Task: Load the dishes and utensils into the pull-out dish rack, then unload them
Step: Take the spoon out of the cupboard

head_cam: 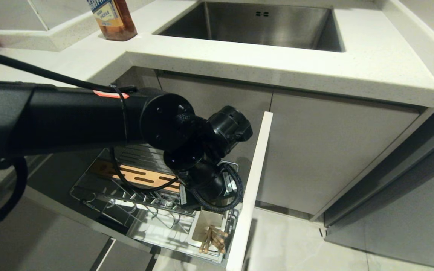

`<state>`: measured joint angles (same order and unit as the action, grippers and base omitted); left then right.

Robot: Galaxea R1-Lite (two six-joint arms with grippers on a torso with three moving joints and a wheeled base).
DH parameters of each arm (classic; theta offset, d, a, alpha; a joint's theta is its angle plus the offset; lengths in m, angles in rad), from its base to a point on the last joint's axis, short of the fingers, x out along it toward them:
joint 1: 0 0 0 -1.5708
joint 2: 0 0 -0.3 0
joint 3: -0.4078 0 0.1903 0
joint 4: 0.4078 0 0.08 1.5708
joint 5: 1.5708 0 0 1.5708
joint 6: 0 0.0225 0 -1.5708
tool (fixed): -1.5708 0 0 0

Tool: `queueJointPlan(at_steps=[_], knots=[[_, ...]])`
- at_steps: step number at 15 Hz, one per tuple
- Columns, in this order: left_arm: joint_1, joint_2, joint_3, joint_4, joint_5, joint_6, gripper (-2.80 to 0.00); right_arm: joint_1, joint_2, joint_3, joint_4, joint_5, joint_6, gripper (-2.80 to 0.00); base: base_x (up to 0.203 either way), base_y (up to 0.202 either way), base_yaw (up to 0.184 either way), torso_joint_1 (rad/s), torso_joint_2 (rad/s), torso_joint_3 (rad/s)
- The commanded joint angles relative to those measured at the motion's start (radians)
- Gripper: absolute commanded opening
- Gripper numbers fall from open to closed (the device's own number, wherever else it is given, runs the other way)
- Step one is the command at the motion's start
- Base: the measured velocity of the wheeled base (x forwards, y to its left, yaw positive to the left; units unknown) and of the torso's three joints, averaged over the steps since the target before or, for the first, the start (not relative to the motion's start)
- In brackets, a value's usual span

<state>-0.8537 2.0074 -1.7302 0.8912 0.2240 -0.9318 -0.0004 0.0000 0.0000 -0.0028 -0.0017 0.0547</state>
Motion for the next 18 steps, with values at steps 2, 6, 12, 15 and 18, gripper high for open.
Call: queueJointPlan(at_steps=[2, 6, 12, 15, 18], knots=[[-0.011, 0.012, 0.057, -0.051, 0.003, -0.005, 0.00, 0.000, 0.000, 0.000, 0.000, 0.000, 0.001, -2.80, 0.000, 0.000, 0.000, 0.000, 0.00, 0.000], [-0.018, 0.035, 0.084, -0.086, 0.018, -0.007, 0.00, 0.000, 0.000, 0.000, 0.000, 0.000, 0.001, -2.80, 0.000, 0.000, 0.000, 0.000, 0.00, 0.000], [-0.012, 0.062, 0.119, -0.191, 0.049, -0.007, 0.00, 0.000, 0.000, 0.000, 0.000, 0.000, 0.001, -2.80, 0.000, 0.000, 0.000, 0.000, 0.00, 0.000], [-0.012, 0.066, 0.120, -0.199, 0.057, -0.007, 0.00, 0.000, 0.000, 0.000, 0.000, 0.000, 0.001, -2.80, 0.000, 0.000, 0.000, 0.000, 0.00, 0.000], [-0.012, 0.063, 0.119, -0.190, 0.057, -0.007, 0.00, 0.000, 0.000, 0.000, 0.000, 0.000, 0.001, -2.80, 0.000, 0.000, 0.000, 0.000, 0.00, 0.000]])
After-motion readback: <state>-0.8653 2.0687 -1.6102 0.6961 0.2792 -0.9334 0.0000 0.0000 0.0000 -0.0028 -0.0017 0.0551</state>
